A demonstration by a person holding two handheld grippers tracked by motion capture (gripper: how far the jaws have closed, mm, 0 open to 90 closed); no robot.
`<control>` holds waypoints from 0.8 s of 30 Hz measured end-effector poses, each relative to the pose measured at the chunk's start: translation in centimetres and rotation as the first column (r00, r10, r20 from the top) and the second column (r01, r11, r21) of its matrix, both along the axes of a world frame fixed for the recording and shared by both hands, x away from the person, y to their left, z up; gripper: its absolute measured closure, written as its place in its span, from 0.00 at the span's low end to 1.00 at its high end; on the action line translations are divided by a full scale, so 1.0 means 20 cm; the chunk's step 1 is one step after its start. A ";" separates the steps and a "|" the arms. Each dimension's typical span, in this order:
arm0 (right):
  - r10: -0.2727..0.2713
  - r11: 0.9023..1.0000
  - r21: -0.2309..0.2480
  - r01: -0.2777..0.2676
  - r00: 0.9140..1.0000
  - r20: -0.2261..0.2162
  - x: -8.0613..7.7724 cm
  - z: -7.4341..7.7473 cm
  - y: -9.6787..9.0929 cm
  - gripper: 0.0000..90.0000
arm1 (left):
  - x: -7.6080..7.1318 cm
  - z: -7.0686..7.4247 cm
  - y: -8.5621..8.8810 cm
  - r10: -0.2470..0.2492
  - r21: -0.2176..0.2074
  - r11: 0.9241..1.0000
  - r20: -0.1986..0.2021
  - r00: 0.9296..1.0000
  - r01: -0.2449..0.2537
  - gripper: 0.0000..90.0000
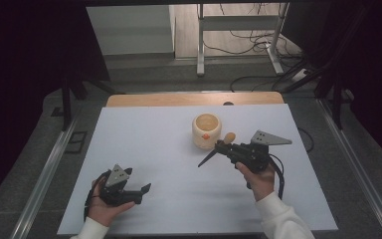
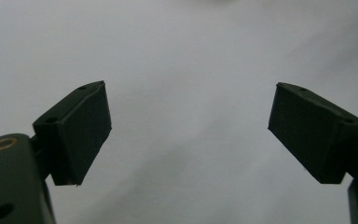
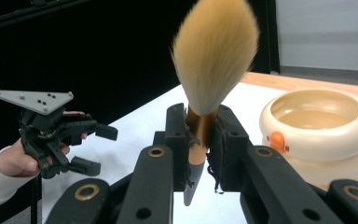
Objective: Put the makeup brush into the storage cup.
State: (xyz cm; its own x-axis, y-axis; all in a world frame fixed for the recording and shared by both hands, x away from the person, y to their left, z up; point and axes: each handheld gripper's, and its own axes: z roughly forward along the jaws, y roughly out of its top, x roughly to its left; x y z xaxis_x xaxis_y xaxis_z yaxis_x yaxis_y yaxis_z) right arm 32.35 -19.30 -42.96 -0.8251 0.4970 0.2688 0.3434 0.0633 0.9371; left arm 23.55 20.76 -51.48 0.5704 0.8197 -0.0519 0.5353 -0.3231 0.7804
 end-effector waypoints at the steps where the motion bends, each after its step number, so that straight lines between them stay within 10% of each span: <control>1: -0.003 1.000 0.005 0.003 1.000 0.003 0.00 0.01 0.00 0.88 | 0.01 -0.01 0.00 0.006 -0.006 1.000 -0.012 1.000 -0.006 0.14; 24: -0.064 0.998 0.025 0.063 0.997 0.034 0.07 0.14 -0.02 0.88 | 0.01 0.00 0.00 0.010 -0.023 1.000 -0.013 1.000 -0.011 0.15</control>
State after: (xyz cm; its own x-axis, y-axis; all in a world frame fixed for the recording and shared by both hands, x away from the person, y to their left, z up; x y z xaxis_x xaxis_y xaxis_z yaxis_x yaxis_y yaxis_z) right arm 33.70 -19.75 -40.20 -0.8014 0.5421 0.2528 0.3129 0.0198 0.9496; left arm 23.79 20.80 -51.43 0.5610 0.8241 -0.0783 0.5486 -0.2993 0.7807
